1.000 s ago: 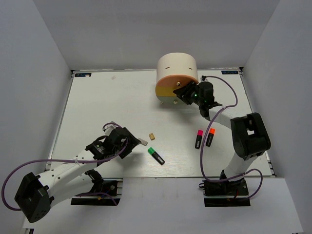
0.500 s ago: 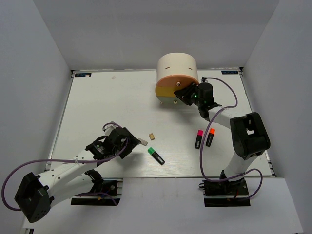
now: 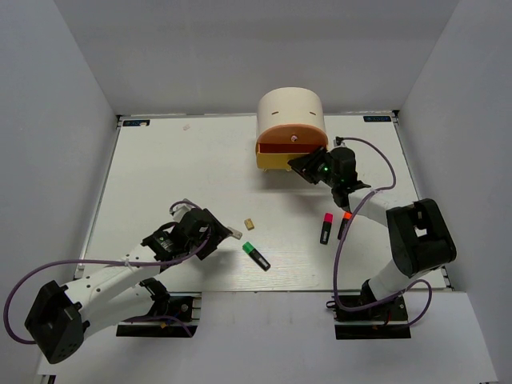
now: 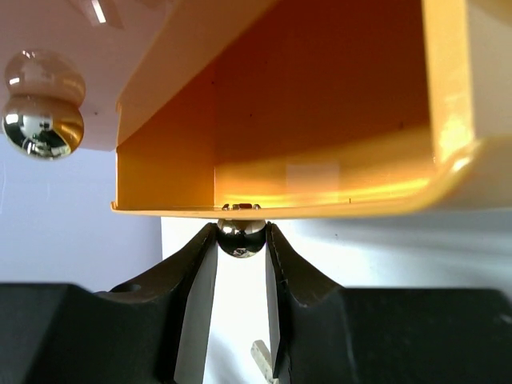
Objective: Sort the stationery into containers
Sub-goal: Open the drawer in the storage box.
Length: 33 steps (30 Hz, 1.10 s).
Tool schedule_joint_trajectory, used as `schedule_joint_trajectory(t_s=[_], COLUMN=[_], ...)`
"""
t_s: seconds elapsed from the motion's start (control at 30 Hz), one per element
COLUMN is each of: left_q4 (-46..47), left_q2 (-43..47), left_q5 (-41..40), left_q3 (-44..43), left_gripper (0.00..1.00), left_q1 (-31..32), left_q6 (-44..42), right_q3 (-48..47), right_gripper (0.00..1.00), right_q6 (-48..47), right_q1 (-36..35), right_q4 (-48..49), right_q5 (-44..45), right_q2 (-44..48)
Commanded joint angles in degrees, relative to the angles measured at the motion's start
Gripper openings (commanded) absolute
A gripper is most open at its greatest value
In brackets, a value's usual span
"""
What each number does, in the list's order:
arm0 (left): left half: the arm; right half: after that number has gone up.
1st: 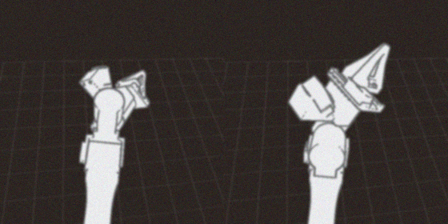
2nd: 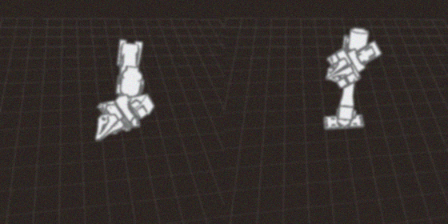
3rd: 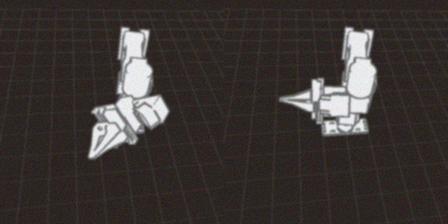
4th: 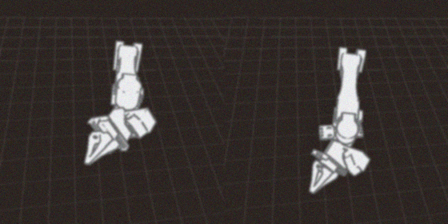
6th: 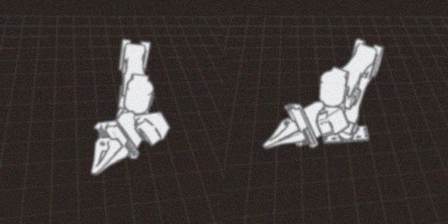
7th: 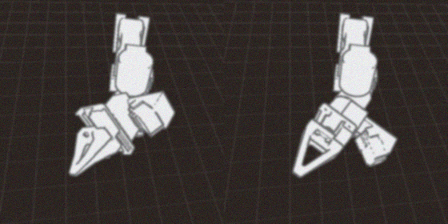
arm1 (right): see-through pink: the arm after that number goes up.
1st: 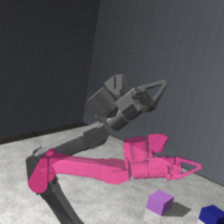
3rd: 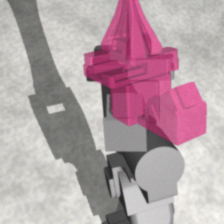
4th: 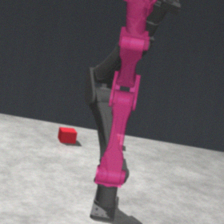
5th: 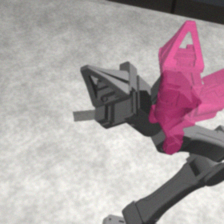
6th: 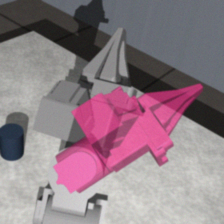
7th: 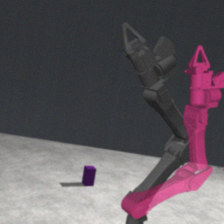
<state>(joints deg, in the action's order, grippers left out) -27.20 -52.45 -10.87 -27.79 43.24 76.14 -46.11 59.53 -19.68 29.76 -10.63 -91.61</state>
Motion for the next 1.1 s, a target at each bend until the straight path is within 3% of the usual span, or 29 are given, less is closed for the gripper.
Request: schedule_joint_trajectory(t_s=[0.0, 0.7, 0.9, 1.07], left_q4=[1.5, 2.7, 2.7, 3.5], left_q2=[0.1, -1.0, -1.5, -1.5], left_q5=[0.5, 1.0, 1.0, 1.6], left_q3=[-1.3, -1.3, -1.3, -1.8], left_gripper=[0.79, 0.79, 0.79, 0.79], left_q1=[-0.1, -0.1, -0.1, -0.1], left_q6=[-1.0, -1.0, -1.0, -1.5], right_q3=[1.6, 4.0, 4.2, 5.0], right_gripper=[0.27, 0.34, 0.56, 0.62], right_q6=[0.8, 1.4, 1.6, 0.9], right_q1=[-0.4, -0.6, -0.6, -0.6], right_q4=[-1.3, -2.0, -1.8, -1.9], right_q5=[-0.8, -1.2, -1.7, -2.6], right_q2=[2.4, 3.5, 3.2, 4.0])
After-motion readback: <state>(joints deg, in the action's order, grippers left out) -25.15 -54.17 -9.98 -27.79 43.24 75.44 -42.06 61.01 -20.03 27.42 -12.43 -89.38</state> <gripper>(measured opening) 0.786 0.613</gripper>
